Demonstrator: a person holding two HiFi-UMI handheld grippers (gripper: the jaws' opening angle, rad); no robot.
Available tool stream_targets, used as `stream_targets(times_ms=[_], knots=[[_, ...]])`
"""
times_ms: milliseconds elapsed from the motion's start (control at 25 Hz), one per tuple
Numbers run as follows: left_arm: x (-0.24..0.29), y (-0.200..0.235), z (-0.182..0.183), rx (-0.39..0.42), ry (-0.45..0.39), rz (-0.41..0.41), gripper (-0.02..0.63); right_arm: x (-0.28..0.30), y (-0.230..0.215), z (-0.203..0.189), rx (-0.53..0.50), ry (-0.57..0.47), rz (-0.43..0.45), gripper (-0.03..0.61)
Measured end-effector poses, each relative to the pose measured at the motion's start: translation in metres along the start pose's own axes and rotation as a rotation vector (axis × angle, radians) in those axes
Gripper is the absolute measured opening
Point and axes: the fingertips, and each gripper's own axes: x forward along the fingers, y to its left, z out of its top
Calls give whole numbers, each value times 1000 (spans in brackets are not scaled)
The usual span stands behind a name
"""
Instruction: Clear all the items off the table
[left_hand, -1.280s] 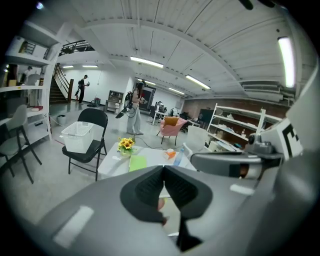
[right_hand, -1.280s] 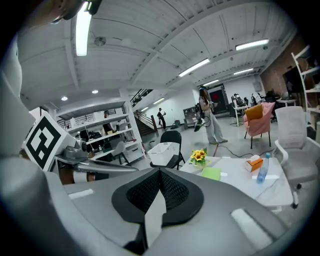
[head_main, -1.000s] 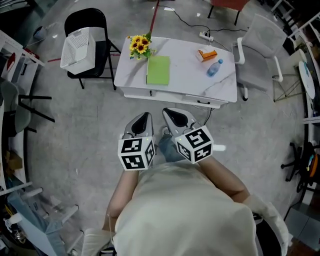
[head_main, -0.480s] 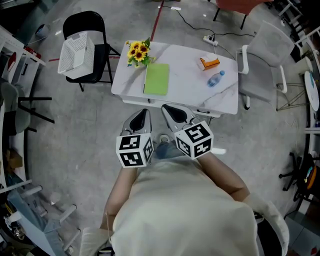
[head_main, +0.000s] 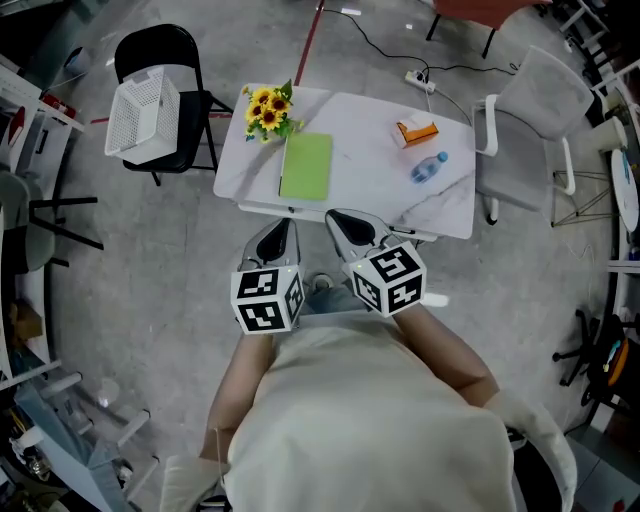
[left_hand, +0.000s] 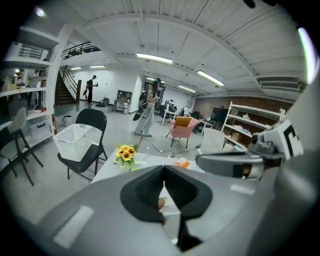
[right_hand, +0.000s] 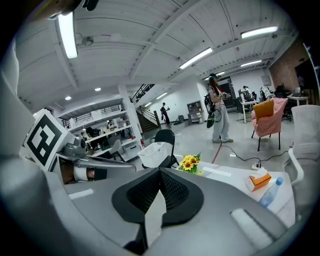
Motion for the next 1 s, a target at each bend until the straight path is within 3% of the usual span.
stream_targets(times_ms=[520, 800, 1000], knots=[[52, 37, -10, -11, 73, 12, 9, 45, -42, -24, 71, 84, -62, -2], [103, 69, -19, 58, 129, -13, 9, 90, -74, -48, 159, 136, -116, -2], [144, 94, -38, 57, 184, -25, 9, 130, -90, -67, 191, 161, -127, -2]])
